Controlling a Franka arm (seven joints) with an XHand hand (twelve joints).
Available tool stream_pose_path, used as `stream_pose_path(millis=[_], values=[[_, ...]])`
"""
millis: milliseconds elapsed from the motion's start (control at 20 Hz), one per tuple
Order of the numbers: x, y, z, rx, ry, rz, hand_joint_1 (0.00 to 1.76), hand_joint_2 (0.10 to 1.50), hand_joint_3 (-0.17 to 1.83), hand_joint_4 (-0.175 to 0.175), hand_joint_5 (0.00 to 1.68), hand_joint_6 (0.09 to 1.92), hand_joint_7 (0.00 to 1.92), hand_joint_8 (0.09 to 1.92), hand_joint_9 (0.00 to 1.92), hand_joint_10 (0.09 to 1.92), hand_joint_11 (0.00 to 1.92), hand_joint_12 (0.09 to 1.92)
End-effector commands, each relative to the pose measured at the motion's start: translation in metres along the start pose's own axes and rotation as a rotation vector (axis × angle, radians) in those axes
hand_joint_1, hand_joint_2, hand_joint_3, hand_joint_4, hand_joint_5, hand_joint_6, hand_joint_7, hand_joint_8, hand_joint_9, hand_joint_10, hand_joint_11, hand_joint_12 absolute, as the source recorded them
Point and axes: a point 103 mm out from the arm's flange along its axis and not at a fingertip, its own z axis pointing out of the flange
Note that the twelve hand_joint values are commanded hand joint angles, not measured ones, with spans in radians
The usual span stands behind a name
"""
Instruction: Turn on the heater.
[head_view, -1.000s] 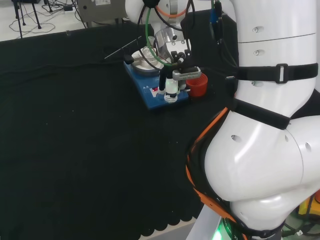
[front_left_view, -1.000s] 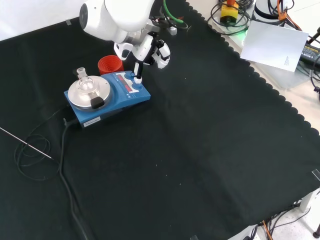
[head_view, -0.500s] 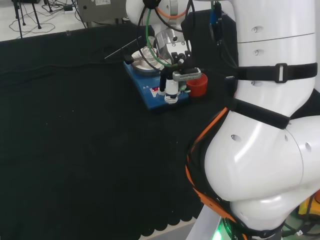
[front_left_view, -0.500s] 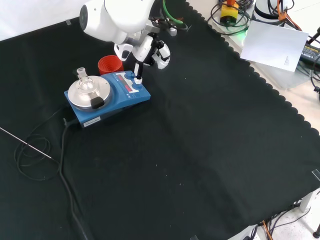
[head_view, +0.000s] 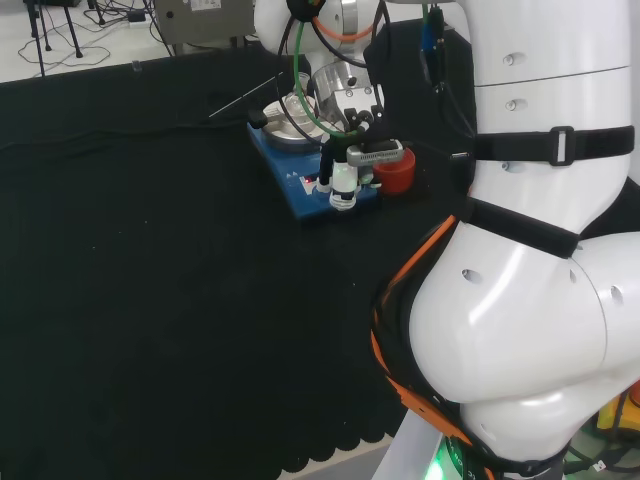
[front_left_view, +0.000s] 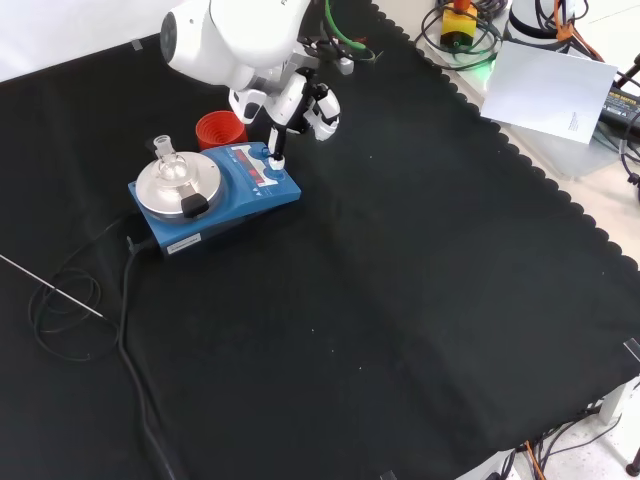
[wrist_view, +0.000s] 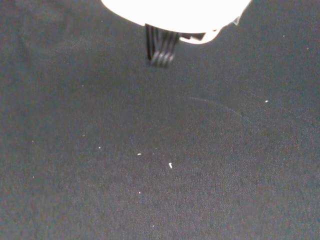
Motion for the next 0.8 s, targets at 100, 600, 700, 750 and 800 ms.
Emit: stream_pose_path(millis=[100,600,700,750,800], values=[[-0.001,-0.008,-0.006,-0.011,0.008,-0.01,1.4,0.59,1.1,-0.033,0.31,0.09,1.62,1.39,1.75,1.39,1.39,1.35],[0.0,-0.033,-0.03,-0.054,0.006,-0.012,1.4,0.59,1.11,-0.034,0.32,0.09,1.63,1.39,1.75,1.4,1.39,1.35],[0.0,-0.033,-0.031,-0.059,0.007,-0.013,1.4,0.58,1.11,-0.034,0.32,0.09,1.63,1.39,1.75,1.4,1.39,1.35],[0.0,-0.033,-0.031,-0.064,0.009,-0.016,1.4,0.58,1.11,-0.034,0.32,0.09,1.63,1.39,1.75,1.4,1.39,1.35],[-0.001,-0.033,-0.031,-0.07,0.011,-0.018,1.4,0.58,1.11,-0.034,0.32,0.09,1.63,1.39,1.75,1.4,1.39,1.35]])
